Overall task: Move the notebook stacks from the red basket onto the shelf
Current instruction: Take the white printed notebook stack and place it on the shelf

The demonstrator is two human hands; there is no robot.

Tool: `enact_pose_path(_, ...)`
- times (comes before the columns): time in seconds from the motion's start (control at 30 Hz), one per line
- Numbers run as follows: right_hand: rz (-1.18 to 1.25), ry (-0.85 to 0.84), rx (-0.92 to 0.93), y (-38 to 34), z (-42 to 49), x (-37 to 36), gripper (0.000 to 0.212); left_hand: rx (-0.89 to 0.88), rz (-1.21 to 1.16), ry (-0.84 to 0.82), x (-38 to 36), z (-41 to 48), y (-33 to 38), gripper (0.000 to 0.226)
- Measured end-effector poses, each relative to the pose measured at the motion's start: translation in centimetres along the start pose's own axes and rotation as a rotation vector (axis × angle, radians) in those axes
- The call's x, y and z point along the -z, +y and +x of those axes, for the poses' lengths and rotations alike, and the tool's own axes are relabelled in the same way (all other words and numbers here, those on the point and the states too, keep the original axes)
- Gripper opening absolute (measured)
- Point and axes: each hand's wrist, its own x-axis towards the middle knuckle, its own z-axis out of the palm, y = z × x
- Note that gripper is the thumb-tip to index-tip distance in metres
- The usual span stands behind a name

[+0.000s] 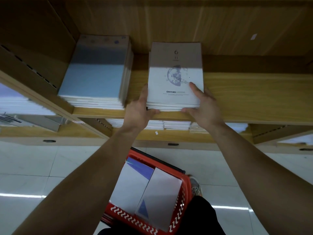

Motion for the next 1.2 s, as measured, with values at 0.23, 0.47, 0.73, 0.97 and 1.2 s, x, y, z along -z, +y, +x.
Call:
enact_pose_path(0.23, 0.177, -0.028, -0.084, -1.0, -0.9, 0.3, 0.079, -0.009, -0.113, 0.044, -0.1, -0.3, 0.0, 0.088)
enact_pose_path(0.47, 0.258, 0.010, -0.196, -1.6, 1.3, -0.2, 0.057, 0.037, -0.380, -0.018, 0.6, -1.0, 1.8, 0.060)
enact_pose_path(0.73, 0.295, 0.042, -0.158, -1.2, 2.3, -1.1, 0.058, 0.066, -0.344, 0.018, -0.8, -0.3, 1.5, 0.047)
enact_pose_path(0.97, 0.301, 0.013, -0.202, -2.2, 2.6, -1.2, 0.069, 0.089, -0.406, -0.111, 1.5, -0.9, 1.4, 0.054)
enact_pose_path(1.2, 0.311, -0.008, -0.240, -3.8, 2.8, -2.4, 0.079, 0.170, -0.438, -0.174, 3.3, -1.8, -0.6, 0.071)
